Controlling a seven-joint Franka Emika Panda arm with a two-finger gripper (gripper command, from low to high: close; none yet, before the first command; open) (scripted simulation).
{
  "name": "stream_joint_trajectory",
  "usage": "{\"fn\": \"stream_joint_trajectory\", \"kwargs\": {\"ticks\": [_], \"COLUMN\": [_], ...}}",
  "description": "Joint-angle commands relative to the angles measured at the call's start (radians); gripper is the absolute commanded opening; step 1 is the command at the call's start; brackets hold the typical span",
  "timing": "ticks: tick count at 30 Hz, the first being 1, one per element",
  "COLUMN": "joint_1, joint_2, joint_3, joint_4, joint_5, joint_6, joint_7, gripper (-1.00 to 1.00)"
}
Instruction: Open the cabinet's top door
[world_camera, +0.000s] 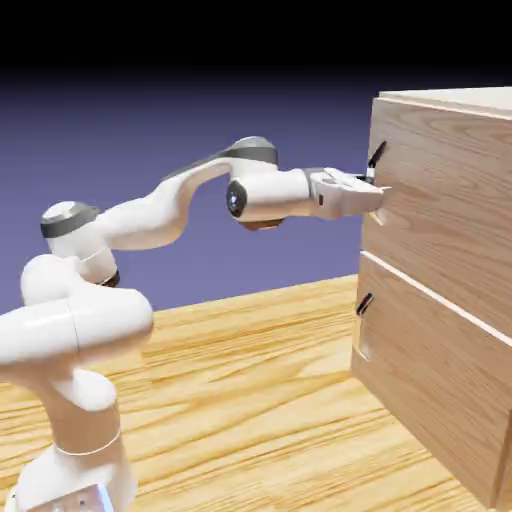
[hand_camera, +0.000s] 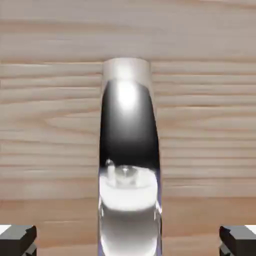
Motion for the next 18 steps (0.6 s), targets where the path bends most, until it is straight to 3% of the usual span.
{"fn": "stream_joint_trajectory", "kwargs": {"ticks": [1,10,18], "joint_1": [0.021,0.170,0.174], "joint_2": [-0.002,0.010,0.048], "joint_3": [-0.009,-0.134,-0.305], "joint_4": [-0.037,-0.351,-0.537], "joint_5": [0.008,0.002,-0.111], "joint_6": [-0.037,-0.410,-0.758], "joint_7": [-0.018,-0.165,-0.269], "gripper": [-1.00,-1.00,-1.00]}}
